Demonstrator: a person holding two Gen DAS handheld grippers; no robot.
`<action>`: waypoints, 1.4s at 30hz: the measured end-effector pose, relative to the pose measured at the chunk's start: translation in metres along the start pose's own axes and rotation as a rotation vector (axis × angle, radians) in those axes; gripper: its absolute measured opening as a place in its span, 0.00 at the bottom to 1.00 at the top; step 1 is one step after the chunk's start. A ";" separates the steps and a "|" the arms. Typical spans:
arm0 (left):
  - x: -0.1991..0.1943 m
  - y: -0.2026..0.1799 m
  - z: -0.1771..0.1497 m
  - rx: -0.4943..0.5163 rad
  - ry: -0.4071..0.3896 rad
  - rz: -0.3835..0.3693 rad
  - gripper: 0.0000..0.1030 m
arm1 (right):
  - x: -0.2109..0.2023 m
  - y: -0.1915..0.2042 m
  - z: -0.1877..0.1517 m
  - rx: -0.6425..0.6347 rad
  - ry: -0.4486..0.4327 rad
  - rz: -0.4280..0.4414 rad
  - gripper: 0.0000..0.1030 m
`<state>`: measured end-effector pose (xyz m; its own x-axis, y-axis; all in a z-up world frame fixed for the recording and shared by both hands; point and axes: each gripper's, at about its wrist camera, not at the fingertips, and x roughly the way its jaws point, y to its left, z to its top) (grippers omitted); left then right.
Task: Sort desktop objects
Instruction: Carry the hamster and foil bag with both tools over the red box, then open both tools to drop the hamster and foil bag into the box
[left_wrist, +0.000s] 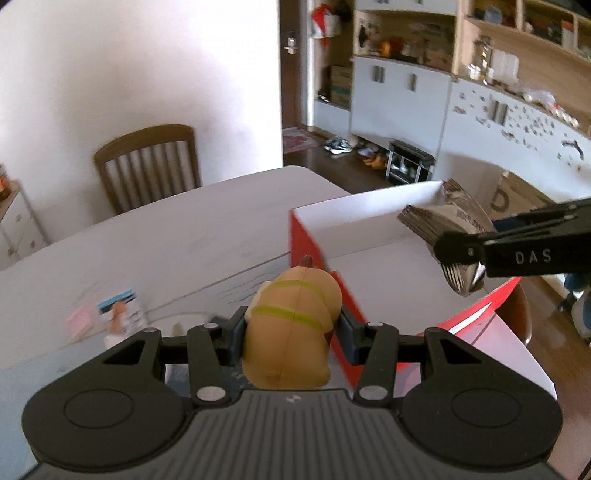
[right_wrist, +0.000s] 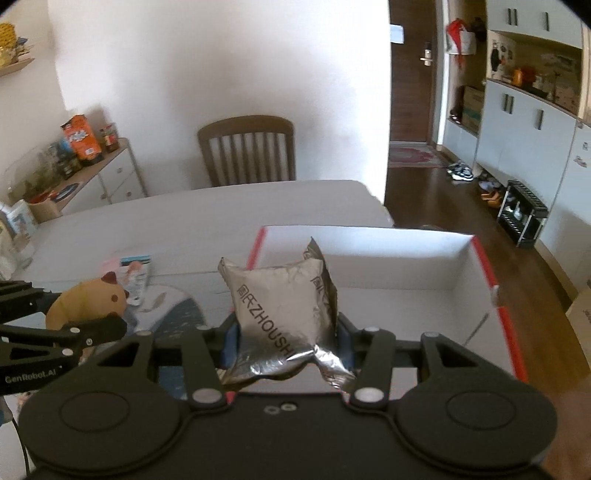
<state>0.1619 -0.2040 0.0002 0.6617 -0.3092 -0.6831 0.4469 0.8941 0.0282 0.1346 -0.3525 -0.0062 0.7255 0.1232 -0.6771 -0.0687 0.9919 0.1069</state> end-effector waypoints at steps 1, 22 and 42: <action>0.005 -0.005 0.003 0.008 0.006 -0.008 0.47 | 0.001 -0.005 0.000 0.004 0.000 -0.009 0.48; 0.094 -0.102 0.052 0.249 0.093 -0.108 0.47 | 0.051 -0.085 0.001 0.081 0.079 -0.094 0.48; 0.159 -0.137 0.050 0.421 0.265 -0.109 0.48 | 0.097 -0.109 -0.009 0.082 0.215 -0.087 0.48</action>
<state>0.2361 -0.3917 -0.0765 0.4463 -0.2519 -0.8587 0.7451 0.6360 0.2007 0.2065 -0.4483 -0.0899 0.5629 0.0504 -0.8250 0.0499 0.9943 0.0947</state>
